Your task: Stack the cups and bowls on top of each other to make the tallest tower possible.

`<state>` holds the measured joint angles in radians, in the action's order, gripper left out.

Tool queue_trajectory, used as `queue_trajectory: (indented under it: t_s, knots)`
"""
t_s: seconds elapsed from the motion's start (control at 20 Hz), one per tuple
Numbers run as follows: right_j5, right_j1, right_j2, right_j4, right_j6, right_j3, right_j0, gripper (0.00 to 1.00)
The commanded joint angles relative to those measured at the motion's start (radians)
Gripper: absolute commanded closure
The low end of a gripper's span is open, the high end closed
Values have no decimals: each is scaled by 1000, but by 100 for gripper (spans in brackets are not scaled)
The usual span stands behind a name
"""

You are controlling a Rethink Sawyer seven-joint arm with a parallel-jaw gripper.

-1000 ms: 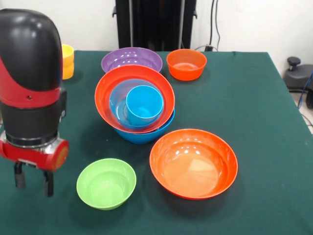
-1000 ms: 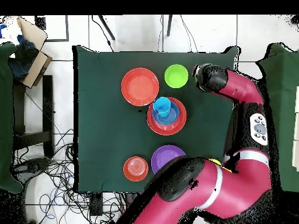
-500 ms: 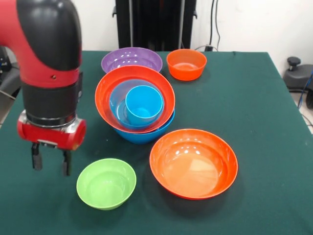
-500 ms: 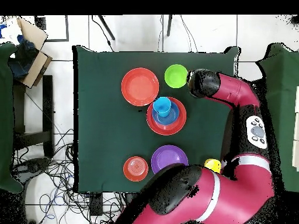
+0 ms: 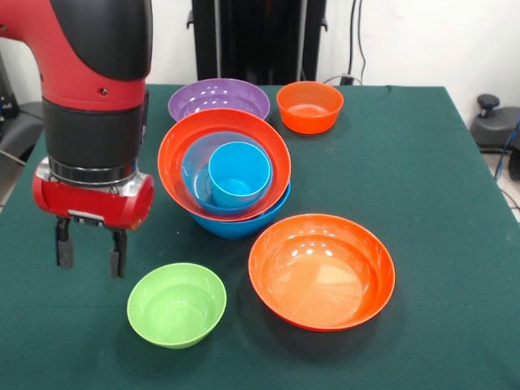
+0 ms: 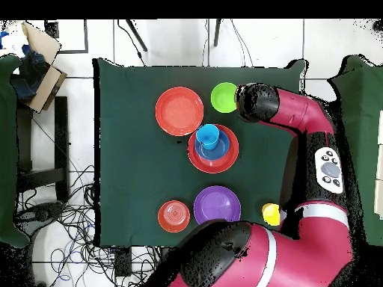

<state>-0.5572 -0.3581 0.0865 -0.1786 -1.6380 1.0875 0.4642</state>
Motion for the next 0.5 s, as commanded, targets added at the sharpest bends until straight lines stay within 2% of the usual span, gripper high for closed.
queue_trajectory:
  t_s: [0.05,0.5]
  knots:
    - [-74,-18,78,-48,78,85,-17,0]
    - [0,31,36,-74,14,56,-59,0]
